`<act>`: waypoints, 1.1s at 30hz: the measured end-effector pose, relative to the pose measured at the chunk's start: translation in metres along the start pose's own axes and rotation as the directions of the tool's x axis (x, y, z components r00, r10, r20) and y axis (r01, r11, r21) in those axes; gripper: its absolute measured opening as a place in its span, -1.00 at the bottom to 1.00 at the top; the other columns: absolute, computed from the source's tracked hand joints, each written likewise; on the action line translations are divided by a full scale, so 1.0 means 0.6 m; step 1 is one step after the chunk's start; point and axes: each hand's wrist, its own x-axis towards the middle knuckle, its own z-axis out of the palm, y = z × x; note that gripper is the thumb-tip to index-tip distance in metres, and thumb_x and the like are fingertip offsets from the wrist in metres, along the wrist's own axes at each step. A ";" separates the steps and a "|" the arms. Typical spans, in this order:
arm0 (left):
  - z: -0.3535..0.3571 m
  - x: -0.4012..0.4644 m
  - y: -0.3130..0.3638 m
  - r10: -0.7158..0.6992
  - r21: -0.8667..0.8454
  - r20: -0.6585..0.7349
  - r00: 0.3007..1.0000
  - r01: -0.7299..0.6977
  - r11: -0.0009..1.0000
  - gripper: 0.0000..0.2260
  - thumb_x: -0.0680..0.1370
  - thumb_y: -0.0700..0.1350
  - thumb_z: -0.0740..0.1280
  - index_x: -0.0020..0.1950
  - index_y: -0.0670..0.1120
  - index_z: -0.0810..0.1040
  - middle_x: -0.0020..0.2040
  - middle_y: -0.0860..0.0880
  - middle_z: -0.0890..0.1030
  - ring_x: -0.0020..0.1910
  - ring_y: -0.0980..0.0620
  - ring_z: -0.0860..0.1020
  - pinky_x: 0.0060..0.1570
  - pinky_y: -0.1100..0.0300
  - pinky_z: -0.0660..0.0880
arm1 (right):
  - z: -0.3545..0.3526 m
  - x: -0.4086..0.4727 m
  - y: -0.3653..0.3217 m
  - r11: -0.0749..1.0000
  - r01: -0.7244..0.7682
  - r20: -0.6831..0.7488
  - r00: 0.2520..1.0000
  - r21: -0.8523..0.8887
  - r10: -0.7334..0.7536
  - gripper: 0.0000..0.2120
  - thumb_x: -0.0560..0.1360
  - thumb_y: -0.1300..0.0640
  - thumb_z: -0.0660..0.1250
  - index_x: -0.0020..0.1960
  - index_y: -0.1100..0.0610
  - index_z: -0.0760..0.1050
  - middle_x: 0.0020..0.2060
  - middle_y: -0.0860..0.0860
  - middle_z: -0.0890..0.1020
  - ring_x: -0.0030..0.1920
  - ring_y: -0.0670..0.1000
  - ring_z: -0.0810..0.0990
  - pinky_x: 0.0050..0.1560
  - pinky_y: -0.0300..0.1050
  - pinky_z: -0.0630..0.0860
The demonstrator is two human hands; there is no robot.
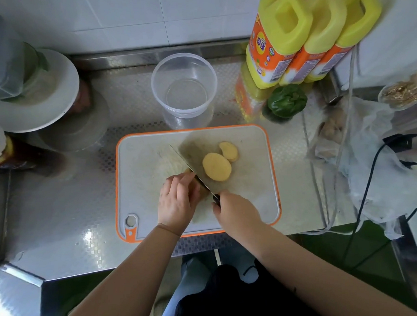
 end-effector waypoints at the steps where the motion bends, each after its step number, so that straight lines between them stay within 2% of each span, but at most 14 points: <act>1: -0.001 -0.001 0.000 0.003 -0.006 -0.006 1.000 -0.003 1.000 -0.87 0.66 -0.13 0.22 0.15 -0.16 0.42 0.00 -0.16 0.57 -0.05 -0.13 0.49 -0.06 0.05 0.47 | 0.005 0.003 -0.002 1.000 0.000 -0.036 0.999 0.003 0.001 -0.76 0.61 -0.02 0.15 0.07 0.15 0.42 -0.19 0.02 0.52 -0.09 0.09 0.59 -0.19 -0.13 0.41; 5: 0.001 -0.002 -0.004 0.007 -0.005 -0.018 1.000 -0.007 1.000 -0.90 0.67 -0.11 0.21 0.06 -0.14 0.44 0.04 -0.11 0.51 -0.05 -0.13 0.48 -0.05 0.06 0.45 | 0.009 0.017 -0.010 1.000 -0.009 -0.107 0.994 -0.029 0.006 -0.80 0.60 0.01 0.16 0.02 0.14 0.45 -0.25 0.01 0.46 -0.17 0.08 0.56 -0.24 -0.12 0.34; 9: 0.002 -0.003 -0.001 -0.014 -0.024 -0.034 0.999 0.013 1.000 -0.88 0.69 -0.11 0.17 0.06 -0.13 0.45 -0.01 -0.16 0.61 -0.05 -0.13 0.50 -0.05 0.07 0.46 | 0.004 0.010 -0.014 0.989 0.086 -0.168 0.980 -0.119 -0.105 -0.80 0.61 0.06 0.15 0.00 0.17 0.45 -0.21 0.07 0.59 -0.15 0.13 0.61 -0.27 -0.11 0.37; 11: 0.006 -0.006 -0.006 -0.016 -0.021 -0.035 0.999 0.016 1.000 -0.94 0.66 -0.16 0.22 0.07 -0.14 0.45 -0.01 -0.17 0.62 -0.07 -0.15 0.53 -0.04 0.06 0.46 | 0.002 -0.007 -0.023 0.980 0.131 -0.241 0.957 -0.147 -0.164 -0.82 0.56 0.07 0.25 -0.09 0.18 0.49 -0.32 0.07 0.60 -0.30 0.11 0.62 -0.36 -0.11 0.42; 12: 0.008 -0.009 -0.010 -0.018 -0.017 -0.031 0.999 0.018 1.000 -0.95 0.63 -0.20 0.27 0.08 -0.15 0.45 -0.02 -0.17 0.62 -0.07 -0.17 0.55 -0.03 0.06 0.46 | 0.001 -0.017 -0.027 0.977 0.137 -0.289 0.940 -0.166 -0.181 -0.83 0.48 0.08 0.37 -0.18 0.18 0.50 -0.42 0.05 0.57 -0.43 0.08 0.59 -0.46 -0.15 0.38; 14: 0.011 -0.014 -0.014 -0.026 -0.011 -0.013 1.000 0.026 1.000 -0.84 0.55 -0.27 0.36 0.09 -0.16 0.44 -0.03 -0.19 0.62 -0.07 -0.19 0.55 0.00 0.07 0.44 | -0.004 -0.032 -0.036 0.970 0.129 -0.351 0.916 -0.204 -0.195 -0.73 0.27 0.12 0.56 -0.36 0.15 0.47 -0.59 0.00 0.46 -0.63 0.01 0.46 -0.60 -0.25 0.23; 17: 0.009 -0.016 -0.014 -0.028 -0.007 -0.011 1.000 0.028 1.000 -0.80 0.51 -0.31 0.37 0.08 -0.16 0.44 -0.06 -0.20 0.61 -0.07 -0.18 0.52 0.01 0.07 0.43 | -0.012 -0.047 -0.043 0.976 0.107 -0.351 0.921 -0.191 -0.169 -0.67 0.18 0.12 0.61 -0.42 0.12 0.43 -0.65 -0.04 0.41 -0.69 -0.02 0.40 -0.59 -0.28 0.12; 20: 0.007 -0.014 -0.013 -0.026 -0.032 -0.025 0.999 0.026 0.999 -0.83 0.53 -0.30 0.35 0.07 -0.16 0.44 -0.05 -0.21 0.61 -0.05 -0.16 0.50 0.01 0.09 0.42 | -0.020 -0.055 -0.049 0.986 0.094 -0.341 0.930 -0.141 -0.137 -0.73 0.27 0.12 0.56 -0.38 0.11 0.45 -0.61 -0.04 0.45 -0.64 -0.03 0.44 -0.55 -0.28 0.14; 23: 0.006 -0.012 -0.011 -0.011 -0.041 -0.036 0.999 0.010 0.999 -0.91 0.57 -0.26 0.30 0.04 -0.16 0.44 -0.05 -0.19 0.61 -0.06 -0.15 0.50 -0.01 0.08 0.43 | -0.023 -0.058 -0.049 0.987 0.104 -0.250 0.959 -0.121 -0.132 -0.84 0.55 0.07 0.28 -0.14 0.14 0.49 -0.38 0.03 0.58 -0.37 0.04 0.59 -0.39 -0.19 0.30; 26: 0.007 -0.011 -0.010 -0.005 -0.049 -0.038 0.999 0.003 0.999 -0.92 0.57 -0.24 0.30 0.04 -0.15 0.44 -0.04 -0.18 0.61 -0.07 -0.16 0.51 -0.03 0.07 0.45 | -0.027 -0.057 -0.048 0.988 0.126 -0.284 0.947 -0.093 -0.148 -0.84 0.55 0.09 0.28 -0.14 0.16 0.50 -0.38 0.05 0.58 -0.37 0.08 0.59 -0.40 -0.16 0.32; 28: 0.006 -0.010 -0.009 -0.002 -0.060 -0.035 0.999 0.000 0.998 -0.93 0.58 -0.23 0.30 0.04 -0.16 0.45 -0.04 -0.19 0.62 -0.07 -0.16 0.52 -0.03 0.07 0.46 | -0.031 -0.056 -0.049 0.990 0.120 -0.216 0.967 -0.067 -0.132 -0.80 0.60 0.07 0.17 -0.05 0.16 0.48 -0.27 0.06 0.59 -0.24 0.08 0.61 -0.30 -0.15 0.36; 30: 0.005 -0.009 -0.008 0.002 -0.064 -0.037 0.999 -0.004 0.998 -0.95 0.60 -0.21 0.28 0.04 -0.16 0.45 -0.04 -0.19 0.62 -0.07 -0.16 0.52 -0.04 0.05 0.46 | -0.033 -0.054 -0.045 0.991 0.119 -0.154 0.980 -0.066 -0.128 -0.79 0.62 0.05 0.11 -0.01 0.14 0.45 -0.25 0.03 0.54 -0.17 0.07 0.60 -0.25 -0.16 0.36; 33: 0.005 -0.009 -0.008 0.002 -0.065 -0.037 0.999 -0.005 0.998 -0.94 0.60 -0.20 0.29 0.04 -0.16 0.45 -0.05 -0.20 0.63 -0.07 -0.17 0.52 -0.05 0.04 0.47 | -0.037 -0.051 -0.043 0.992 0.103 -0.141 0.984 -0.071 -0.112 -0.82 0.63 0.05 0.09 -0.10 0.10 0.34 -0.29 0.00 0.43 -0.20 0.07 0.55 -0.32 -0.16 0.29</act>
